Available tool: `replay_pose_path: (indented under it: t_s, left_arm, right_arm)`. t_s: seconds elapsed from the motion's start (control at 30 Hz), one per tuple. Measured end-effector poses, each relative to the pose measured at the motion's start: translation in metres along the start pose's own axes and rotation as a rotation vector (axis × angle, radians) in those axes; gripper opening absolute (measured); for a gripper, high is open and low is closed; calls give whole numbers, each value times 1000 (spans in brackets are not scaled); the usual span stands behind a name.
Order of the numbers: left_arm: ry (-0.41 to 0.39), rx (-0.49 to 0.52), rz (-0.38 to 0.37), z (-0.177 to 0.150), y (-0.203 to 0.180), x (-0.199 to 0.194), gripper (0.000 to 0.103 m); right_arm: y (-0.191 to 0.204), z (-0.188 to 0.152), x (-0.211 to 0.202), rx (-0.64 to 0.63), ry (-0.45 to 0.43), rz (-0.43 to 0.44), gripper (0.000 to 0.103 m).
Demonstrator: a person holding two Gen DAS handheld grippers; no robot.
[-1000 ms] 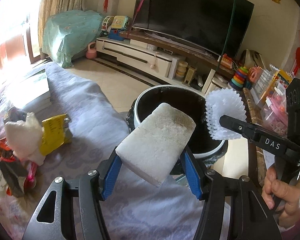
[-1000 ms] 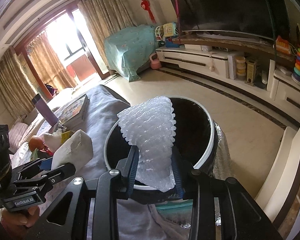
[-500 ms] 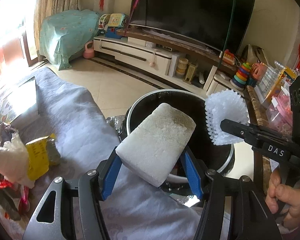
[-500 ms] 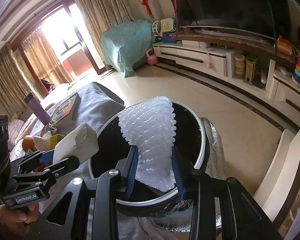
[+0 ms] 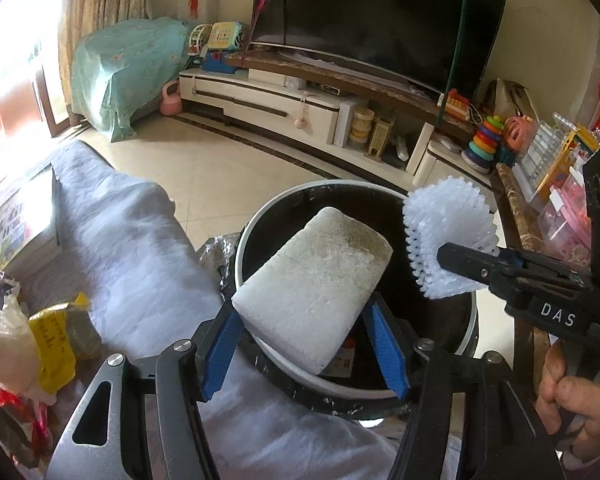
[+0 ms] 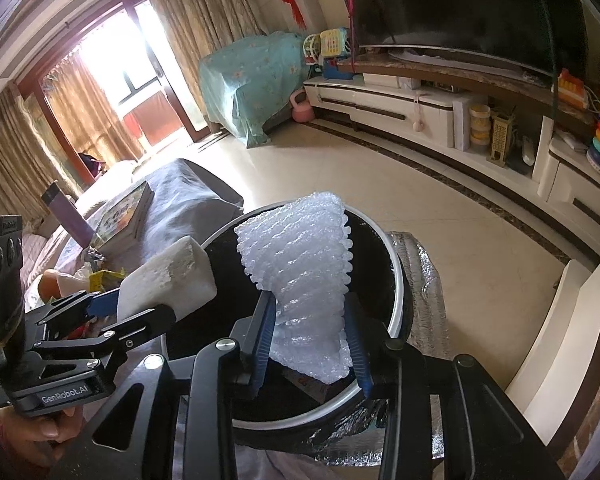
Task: Collect trash
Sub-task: 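Carry the white mesh and foam block in both grippers over the trash bin, then open both grippers to drop the mesh and foam block into the bin, then move both open grippers back over the table toward the snack bags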
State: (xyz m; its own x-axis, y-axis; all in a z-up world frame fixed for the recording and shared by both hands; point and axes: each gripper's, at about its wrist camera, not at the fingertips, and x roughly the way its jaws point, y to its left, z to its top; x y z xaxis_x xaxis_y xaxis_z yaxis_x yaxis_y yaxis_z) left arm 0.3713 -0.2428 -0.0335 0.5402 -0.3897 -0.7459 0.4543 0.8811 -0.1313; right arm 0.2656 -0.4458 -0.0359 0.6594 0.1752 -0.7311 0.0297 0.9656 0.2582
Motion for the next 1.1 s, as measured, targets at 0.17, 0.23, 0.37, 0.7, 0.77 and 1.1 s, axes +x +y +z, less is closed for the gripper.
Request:
replay_pose_path:
  t_s: [0.17, 0.23, 0.37, 0.7, 0.77, 1.1]
  left_arm:
    - [6, 6, 0, 2, 0, 3, 67]
    - [9, 3, -2, 2, 1, 3, 70]
    - [12, -8, -3, -3, 3, 1, 74]
    - [-1, -78, 3, -44, 17, -30, 75]
    - [-5, -93, 10, -56, 21, -39, 75]
    - [-40, -202, 62, -113, 59, -100, 75]
  right_arm:
    - [-3, 3, 3, 5, 7, 7, 50]
    - [-4, 3, 2, 14, 4, 17, 57]
    - [-5, 2, -1, 24, -10, 25, 70]
    - [8, -15, -17, 46, -48, 52, 81]
    - [16, -22, -20, 40, -53, 67, 86]
    - [72, -55, -19, -15, -33, 148, 92]
